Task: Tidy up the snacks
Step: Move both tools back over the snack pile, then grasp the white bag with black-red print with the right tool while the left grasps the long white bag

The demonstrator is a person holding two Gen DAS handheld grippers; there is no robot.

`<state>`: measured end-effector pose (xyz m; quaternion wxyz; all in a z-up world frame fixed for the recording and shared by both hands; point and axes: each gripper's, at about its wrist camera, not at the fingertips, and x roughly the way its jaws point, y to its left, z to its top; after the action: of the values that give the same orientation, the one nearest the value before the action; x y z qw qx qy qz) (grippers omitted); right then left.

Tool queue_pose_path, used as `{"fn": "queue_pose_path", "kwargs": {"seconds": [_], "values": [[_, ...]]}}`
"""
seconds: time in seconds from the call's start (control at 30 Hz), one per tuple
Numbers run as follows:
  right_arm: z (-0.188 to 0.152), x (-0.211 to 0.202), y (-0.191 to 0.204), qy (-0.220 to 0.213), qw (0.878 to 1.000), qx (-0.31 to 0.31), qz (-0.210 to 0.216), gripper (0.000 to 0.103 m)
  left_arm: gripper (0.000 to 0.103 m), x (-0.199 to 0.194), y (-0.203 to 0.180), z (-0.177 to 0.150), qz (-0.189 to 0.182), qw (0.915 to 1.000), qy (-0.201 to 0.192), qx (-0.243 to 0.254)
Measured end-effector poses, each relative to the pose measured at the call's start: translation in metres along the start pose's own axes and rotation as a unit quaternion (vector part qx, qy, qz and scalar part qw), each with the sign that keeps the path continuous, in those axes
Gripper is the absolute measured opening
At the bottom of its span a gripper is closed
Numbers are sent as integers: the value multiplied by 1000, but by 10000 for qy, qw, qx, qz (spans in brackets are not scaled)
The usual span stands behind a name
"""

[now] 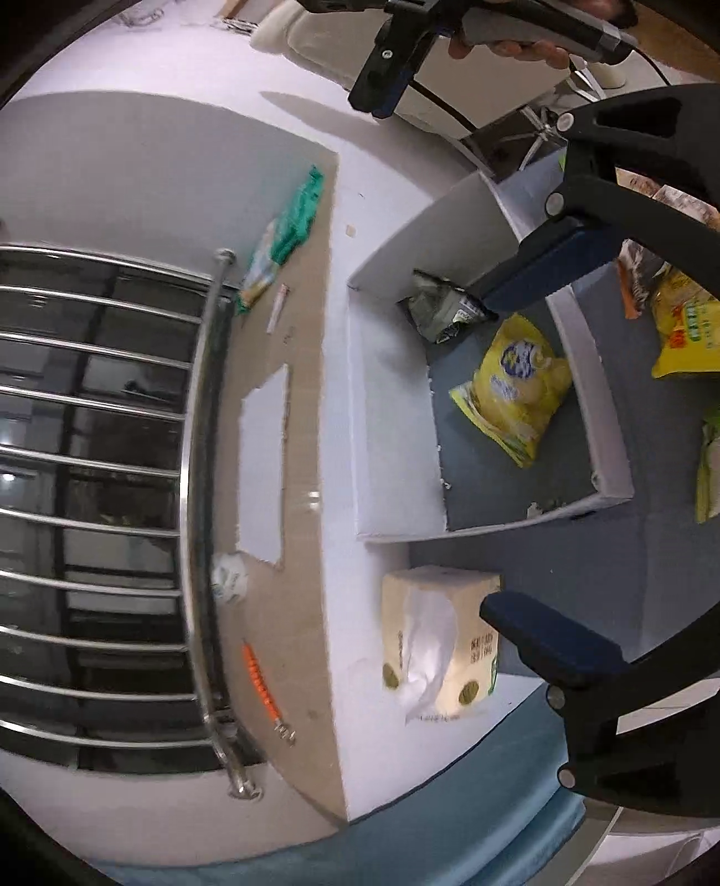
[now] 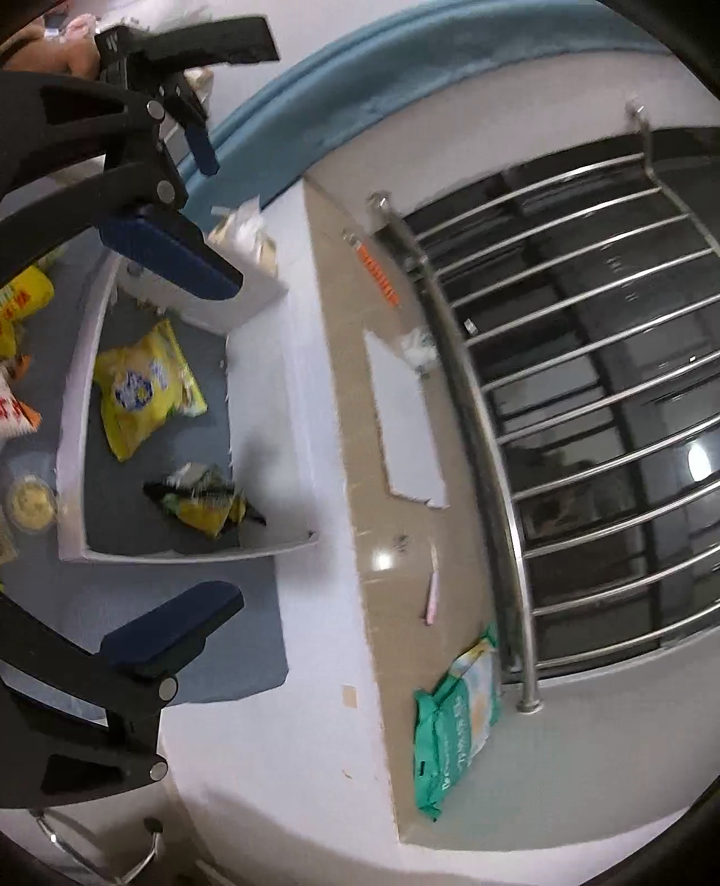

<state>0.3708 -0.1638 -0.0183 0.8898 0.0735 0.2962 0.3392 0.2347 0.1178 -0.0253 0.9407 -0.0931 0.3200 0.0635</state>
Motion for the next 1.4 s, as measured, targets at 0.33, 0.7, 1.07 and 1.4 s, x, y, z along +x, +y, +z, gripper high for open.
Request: {"fn": "queue_pose_path", "kwargs": {"seconds": [0.33, 0.7, 1.07, 1.4], "values": [[-50, -107, 34, -781, 9948, -379, 535, 103, 103, -103, -14, -70, -357, 9973, -621, 147], [-185, -145, 44, -196, 9975, -668, -97, 103, 103, -129, -43, -185, -871, 9961, 92, -67], [-207, -86, 55, 631, 9882, -1383, -189, 103, 103, -120, -24, -209, -812, 9952, 295, -459], [-205, 12, 50, 1557, 9701, -1769, -589, 55, 103, -100, 36, -228, -880, 9811, 597, -1615]]}}
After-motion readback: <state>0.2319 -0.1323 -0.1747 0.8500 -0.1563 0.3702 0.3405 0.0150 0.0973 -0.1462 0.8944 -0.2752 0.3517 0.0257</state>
